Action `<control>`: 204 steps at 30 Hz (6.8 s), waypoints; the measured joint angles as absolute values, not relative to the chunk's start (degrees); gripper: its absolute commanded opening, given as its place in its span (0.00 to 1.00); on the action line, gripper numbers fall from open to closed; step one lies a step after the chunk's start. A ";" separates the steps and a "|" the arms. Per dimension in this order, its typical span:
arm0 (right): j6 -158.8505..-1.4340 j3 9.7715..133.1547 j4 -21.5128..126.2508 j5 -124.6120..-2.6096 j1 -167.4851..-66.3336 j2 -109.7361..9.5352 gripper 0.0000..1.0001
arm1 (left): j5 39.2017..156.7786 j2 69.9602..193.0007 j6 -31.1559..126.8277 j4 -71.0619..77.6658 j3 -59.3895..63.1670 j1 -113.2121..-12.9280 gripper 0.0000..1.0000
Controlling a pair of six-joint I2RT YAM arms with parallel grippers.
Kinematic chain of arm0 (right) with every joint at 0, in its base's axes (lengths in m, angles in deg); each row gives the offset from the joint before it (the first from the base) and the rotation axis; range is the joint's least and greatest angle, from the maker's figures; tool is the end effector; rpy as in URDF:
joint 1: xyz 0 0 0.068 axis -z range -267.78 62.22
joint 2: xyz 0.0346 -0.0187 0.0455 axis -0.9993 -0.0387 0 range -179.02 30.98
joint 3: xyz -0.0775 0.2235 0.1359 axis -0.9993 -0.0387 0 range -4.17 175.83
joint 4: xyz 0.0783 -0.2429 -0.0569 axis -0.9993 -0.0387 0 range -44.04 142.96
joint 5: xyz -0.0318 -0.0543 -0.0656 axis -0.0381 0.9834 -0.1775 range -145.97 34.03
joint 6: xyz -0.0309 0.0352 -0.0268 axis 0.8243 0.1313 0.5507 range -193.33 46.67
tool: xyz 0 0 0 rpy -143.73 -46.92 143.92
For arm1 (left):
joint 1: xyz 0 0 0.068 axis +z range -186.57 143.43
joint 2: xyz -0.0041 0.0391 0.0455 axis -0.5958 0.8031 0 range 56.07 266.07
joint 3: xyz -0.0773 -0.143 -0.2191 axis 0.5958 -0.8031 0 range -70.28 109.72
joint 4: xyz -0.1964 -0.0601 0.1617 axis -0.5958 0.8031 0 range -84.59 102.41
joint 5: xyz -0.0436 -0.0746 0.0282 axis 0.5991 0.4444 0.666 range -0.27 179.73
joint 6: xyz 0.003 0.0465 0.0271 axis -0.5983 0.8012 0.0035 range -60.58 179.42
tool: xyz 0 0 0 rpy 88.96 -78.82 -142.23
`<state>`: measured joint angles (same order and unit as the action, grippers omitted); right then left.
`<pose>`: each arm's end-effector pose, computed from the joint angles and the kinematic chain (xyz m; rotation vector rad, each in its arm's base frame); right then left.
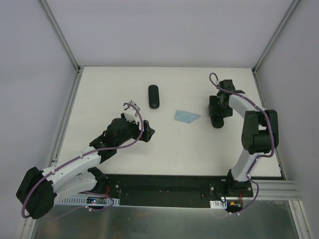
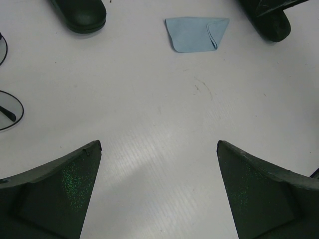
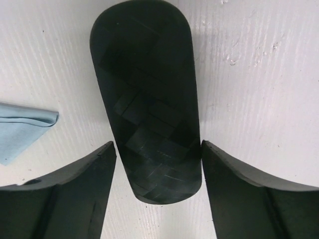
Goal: Organize the sunglasses
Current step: Pick up the sunglasses case from the center of the board, then pass from the right arm to the left, then open the sunglasses case at the center of the board.
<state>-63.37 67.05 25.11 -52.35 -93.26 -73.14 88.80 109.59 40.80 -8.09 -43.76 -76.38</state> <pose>0.3748 0.0337 0.1913 -0.3319 2.6111 -0.1100 0.1654 -0.1373 0.2424 0.3310 1.8344 -0.7040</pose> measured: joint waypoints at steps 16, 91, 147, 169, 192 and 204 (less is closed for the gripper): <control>-64.14 66.13 24.45 -55.89 -93.10 -70.38 0.50 | 92.32 110.42 41.11 -8.97 -43.76 -76.38 0.98; -123.94 28.47 124.80 -114.43 -113.45 -64.20 0.47 | 128.34 132.10 7.78 -50.43 -42.36 -64.03 0.99; -122.89 27.84 126.76 -116.83 -114.33 -57.46 0.45 | 135.68 131.75 4.54 -58.95 -42.05 -65.04 0.47; -120.96 27.84 126.15 -115.21 -114.09 -59.43 0.38 | 131.62 127.75 16.15 -34.25 -36.54 -65.08 0.25; -114.06 27.86 125.06 -114.36 -115.31 -55.26 0.92 | 134.57 125.50 13.22 -33.49 -35.91 -65.10 0.25; -118.47 28.10 126.35 -117.57 -118.39 -55.65 0.70 | 136.27 123.05 10.58 -38.58 -35.91 -65.13 0.25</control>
